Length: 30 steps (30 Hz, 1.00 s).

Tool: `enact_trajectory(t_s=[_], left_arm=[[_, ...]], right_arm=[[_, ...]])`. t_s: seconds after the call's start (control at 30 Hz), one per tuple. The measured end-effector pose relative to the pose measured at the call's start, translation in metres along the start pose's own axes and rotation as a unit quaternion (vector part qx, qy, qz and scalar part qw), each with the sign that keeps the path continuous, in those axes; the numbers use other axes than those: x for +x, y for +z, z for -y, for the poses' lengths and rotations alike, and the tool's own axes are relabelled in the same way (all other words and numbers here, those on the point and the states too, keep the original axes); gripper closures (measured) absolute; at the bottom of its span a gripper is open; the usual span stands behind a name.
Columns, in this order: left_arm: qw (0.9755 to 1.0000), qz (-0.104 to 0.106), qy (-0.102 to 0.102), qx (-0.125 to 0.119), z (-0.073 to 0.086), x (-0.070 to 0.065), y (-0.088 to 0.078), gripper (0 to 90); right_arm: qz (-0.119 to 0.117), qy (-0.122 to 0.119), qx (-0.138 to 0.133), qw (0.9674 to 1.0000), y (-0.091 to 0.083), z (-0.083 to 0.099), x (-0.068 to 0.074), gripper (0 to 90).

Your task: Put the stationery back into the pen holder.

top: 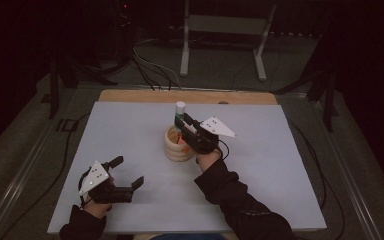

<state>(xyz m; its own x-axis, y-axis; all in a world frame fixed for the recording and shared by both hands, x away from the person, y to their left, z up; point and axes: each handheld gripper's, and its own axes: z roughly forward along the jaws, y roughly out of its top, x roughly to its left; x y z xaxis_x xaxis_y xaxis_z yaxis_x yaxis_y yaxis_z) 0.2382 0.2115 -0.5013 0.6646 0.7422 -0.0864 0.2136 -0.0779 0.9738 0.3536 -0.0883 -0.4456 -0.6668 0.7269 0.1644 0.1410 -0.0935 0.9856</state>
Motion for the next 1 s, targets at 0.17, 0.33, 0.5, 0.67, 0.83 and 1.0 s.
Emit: enact_trajectory(t_s=[0.17,0.33,0.5,0.67,0.83,1.0], left_arm=[[1.0,0.0,0.0,0.001,0.0,0.001,0.0,0.2],[1.0,0.001,-0.001,0.001,0.001,0.001,0.0,0.2],[1.0,0.0,0.002,0.001,0.001,0.001,0.0,0.2],[1.0,0.003,0.002,0.004,0.001,0.0,0.0,0.2],[1.0,0.004,0.002,0.006,0.001,0.0,0.001,0.2],[1.0,0.005,0.002,0.005,0.001,0.0,0.001,0.2]], right_arm=[[0.006,0.006,0.007,0.9999,0.001,0.007,0.0,66.1],[0.013,0.011,0.016,0.9997,0.003,0.014,0.0,66.1],[0.015,0.01,0.026,0.9995,0.006,0.018,0.0,66.1],[0.022,0.008,0.038,0.999,0.009,0.022,0.001,66.1],[0.03,0.004,0.05,0.9983,0.011,0.028,0.001,66.0],[0.031,0.005,0.062,0.9976,0.012,0.031,0.0,66.0]])
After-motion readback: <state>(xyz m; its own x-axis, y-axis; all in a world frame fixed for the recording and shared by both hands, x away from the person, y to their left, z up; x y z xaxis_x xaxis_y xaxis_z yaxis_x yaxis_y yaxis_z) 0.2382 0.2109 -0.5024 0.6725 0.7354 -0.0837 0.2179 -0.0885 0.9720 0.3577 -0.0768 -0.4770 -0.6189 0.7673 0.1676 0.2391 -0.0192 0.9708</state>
